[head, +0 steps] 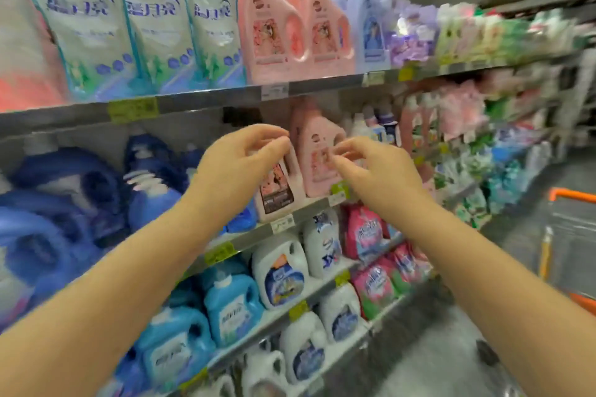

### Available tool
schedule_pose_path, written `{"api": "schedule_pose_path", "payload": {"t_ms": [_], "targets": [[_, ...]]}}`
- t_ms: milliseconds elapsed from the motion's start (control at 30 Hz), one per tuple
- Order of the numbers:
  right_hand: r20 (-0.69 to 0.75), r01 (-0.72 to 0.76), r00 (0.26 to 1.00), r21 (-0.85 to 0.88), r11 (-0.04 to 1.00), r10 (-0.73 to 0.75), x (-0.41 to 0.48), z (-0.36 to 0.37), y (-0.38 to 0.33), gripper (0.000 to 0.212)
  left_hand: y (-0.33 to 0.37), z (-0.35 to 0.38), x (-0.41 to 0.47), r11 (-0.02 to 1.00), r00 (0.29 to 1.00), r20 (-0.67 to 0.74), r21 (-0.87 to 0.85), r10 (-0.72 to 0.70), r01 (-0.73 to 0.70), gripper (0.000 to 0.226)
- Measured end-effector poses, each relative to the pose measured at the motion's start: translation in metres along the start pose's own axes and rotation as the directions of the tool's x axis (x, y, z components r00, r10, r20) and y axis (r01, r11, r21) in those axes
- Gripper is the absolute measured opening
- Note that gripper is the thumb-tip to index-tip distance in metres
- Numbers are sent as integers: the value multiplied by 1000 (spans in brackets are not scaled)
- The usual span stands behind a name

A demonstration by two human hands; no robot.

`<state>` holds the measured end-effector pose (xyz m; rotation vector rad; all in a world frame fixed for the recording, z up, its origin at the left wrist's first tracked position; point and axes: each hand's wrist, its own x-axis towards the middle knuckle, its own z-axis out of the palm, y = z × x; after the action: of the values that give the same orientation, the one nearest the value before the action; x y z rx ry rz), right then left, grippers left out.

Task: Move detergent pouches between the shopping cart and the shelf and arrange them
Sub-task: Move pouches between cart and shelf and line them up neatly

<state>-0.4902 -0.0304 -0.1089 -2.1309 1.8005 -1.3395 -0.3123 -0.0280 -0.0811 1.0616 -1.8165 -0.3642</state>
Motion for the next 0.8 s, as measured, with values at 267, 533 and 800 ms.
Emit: {"api": "schedule_pose_path", "payload": {"t_ms": [267, 533, 800], "targets": [[-147, -421, 897, 14, 907, 418, -130, -71, 166, 16, 59, 225, -54, 938, 935, 346, -295, -74, 183, 14], [-188, -733, 660, 51, 679, 727, -226, -162, 342, 23, 122, 458, -95, 787, 791, 588, -401, -170, 468, 16], [-131, -926, 261, 245, 287, 956, -284, -133, 497, 44, 76, 650, -141, 702, 550, 762, -181, -343, 689, 16]]}}
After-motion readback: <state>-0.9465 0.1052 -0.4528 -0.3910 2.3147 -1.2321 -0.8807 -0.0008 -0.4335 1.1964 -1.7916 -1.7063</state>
